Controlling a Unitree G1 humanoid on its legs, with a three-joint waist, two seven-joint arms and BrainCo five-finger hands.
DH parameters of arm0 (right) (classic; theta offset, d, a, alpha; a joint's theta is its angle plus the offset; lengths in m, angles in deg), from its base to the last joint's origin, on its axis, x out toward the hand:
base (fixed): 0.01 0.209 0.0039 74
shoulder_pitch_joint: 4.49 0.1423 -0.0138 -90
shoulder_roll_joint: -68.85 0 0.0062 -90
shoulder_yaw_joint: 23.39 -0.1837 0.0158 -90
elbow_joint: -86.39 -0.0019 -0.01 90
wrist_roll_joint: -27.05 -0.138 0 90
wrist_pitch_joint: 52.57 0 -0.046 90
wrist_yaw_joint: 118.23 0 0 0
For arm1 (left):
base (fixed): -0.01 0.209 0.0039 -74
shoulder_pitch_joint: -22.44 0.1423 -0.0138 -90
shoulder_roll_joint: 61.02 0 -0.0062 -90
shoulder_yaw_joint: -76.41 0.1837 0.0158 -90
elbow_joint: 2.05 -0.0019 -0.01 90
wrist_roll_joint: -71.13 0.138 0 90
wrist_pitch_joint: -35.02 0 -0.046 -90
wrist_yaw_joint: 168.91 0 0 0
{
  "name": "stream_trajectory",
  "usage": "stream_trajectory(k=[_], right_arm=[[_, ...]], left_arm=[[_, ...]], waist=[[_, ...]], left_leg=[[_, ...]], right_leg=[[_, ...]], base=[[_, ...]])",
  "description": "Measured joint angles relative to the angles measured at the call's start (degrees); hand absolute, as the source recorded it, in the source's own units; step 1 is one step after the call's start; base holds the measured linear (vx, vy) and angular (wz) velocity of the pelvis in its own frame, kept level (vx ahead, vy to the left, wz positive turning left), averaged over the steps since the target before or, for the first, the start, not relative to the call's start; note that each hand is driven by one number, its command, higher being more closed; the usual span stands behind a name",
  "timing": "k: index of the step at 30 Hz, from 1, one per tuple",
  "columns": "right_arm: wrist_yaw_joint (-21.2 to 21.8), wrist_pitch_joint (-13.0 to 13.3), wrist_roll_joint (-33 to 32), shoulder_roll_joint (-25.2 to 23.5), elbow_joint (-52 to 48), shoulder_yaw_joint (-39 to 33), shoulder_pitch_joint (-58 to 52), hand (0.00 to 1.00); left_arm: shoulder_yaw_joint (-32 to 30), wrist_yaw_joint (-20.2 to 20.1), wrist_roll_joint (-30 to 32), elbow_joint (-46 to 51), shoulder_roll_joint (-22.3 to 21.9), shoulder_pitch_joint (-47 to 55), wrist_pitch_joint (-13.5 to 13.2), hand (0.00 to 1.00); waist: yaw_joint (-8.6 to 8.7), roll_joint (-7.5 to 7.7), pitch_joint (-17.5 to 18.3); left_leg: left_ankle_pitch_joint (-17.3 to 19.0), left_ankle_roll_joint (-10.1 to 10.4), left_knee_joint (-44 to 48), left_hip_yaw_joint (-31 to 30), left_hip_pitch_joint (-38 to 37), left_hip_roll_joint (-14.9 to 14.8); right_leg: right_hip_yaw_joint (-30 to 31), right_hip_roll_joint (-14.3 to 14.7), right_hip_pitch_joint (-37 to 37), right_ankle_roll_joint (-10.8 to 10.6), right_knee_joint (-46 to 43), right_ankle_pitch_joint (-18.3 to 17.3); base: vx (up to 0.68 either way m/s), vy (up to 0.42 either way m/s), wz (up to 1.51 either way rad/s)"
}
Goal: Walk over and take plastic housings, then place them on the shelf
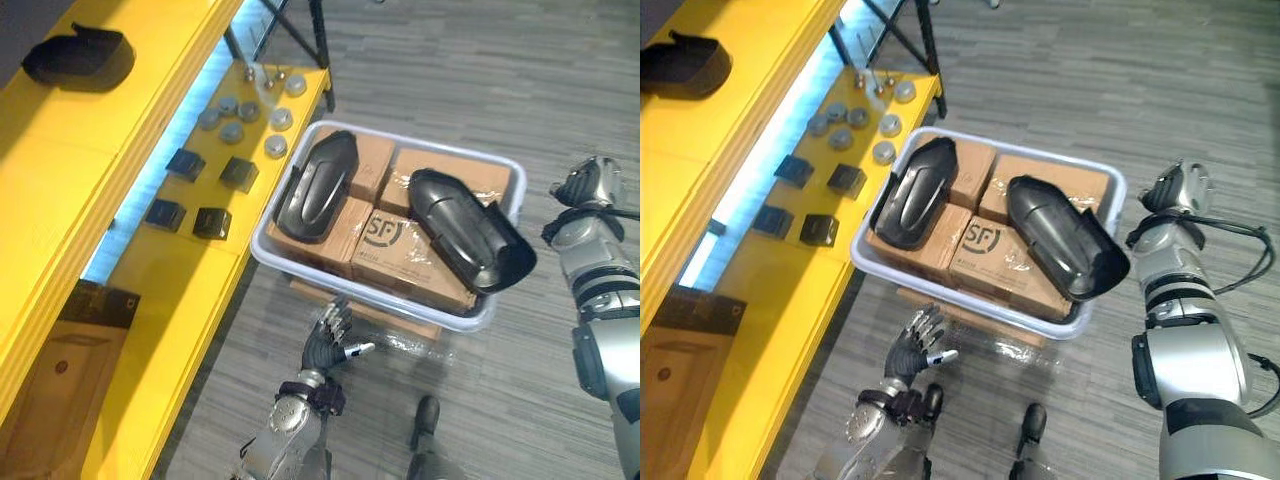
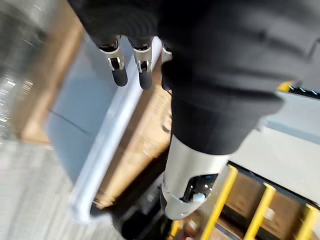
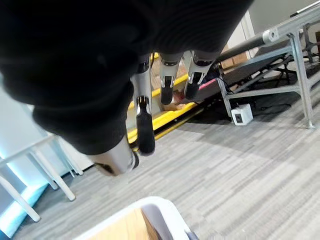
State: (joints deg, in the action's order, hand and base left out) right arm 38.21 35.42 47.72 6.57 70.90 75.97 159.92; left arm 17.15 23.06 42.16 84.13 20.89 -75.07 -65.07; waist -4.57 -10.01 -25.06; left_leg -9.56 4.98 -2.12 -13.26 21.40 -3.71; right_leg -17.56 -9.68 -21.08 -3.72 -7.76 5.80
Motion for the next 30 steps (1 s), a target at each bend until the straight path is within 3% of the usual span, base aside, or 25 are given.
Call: stream_trajectory(k=[11, 12, 23, 27, 30], right_arm=[[2.0, 2.8, -3.4, 1.6, 1.1, 8.0, -1.1, 0.0], [2.1, 2.8, -3.4, 1.6, 1.2, 8.7, -1.4, 1.0], [1.9, 4.4, -4.7, 4.1, -1.1, 11.2, -3.3, 1.0], [0.5, 3.9, -4.6, 1.5, -4.5, 10.5, -7.4, 1.0], [0.1, 1.7, -4.3, 0.5, -9.9, 6.3, -9.3, 1.0]], left_arm=[[0.0, -1.1, 1.0, -0.4, -2.5, 0.4, 0.0, 0.0], [0.0, -1.1, 1.0, -0.7, -2.8, 0.4, -0.1, 0.0], [-1.3, -0.9, 1.0, -4.2, -5.1, -1.7, -0.4, 0.0], [-3.0, 0.0, 1.0, -4.5, -6.1, -1.8, -0.4, 0.0], [-4.7, 0.2, 1.0, -4.4, -5.9, -1.7, -0.4, 0.0]], waist=[[-2.53, -2.09, -1.3], [-2.66, -2.16, -1.4], [-5.32, -2.37, -1.5], [-5.42, -2.36, -1.5], [-4.45, -1.94, -1.8]], left_leg=[[-0.8, 0.0, 0.4, -0.4, 4.0, 0.9], [-0.8, 0.0, 0.5, -0.6, 4.3, 0.8], [-0.3, 0.6, 2.1, -0.6, 8.1, 0.9], [-0.4, 0.6, 2.9, 0.3, 7.3, 0.7], [-0.2, 0.8, 2.8, 0.2, 5.4, 0.4]], right_leg=[[-0.2, -0.9, -4.1, -0.2, -0.9, -0.2], [-0.2, -0.8, -4.3, -0.1, -0.9, -0.2], [1.1, -1.7, -10.7, 0.4, -7.4, -2.7], [1.7, -1.8, -11.0, 0.7, -9.5, -3.7], [1.3, -1.4, -8.4, 0.6, -8.4, -3.7]], base=[[0.05, -0.037, 0.02], [0.05, -0.065, 0.02], [0.03, -0.079, -0.02], [0.08, -0.166, -0.07], [0.04, -0.09, 0.03]])
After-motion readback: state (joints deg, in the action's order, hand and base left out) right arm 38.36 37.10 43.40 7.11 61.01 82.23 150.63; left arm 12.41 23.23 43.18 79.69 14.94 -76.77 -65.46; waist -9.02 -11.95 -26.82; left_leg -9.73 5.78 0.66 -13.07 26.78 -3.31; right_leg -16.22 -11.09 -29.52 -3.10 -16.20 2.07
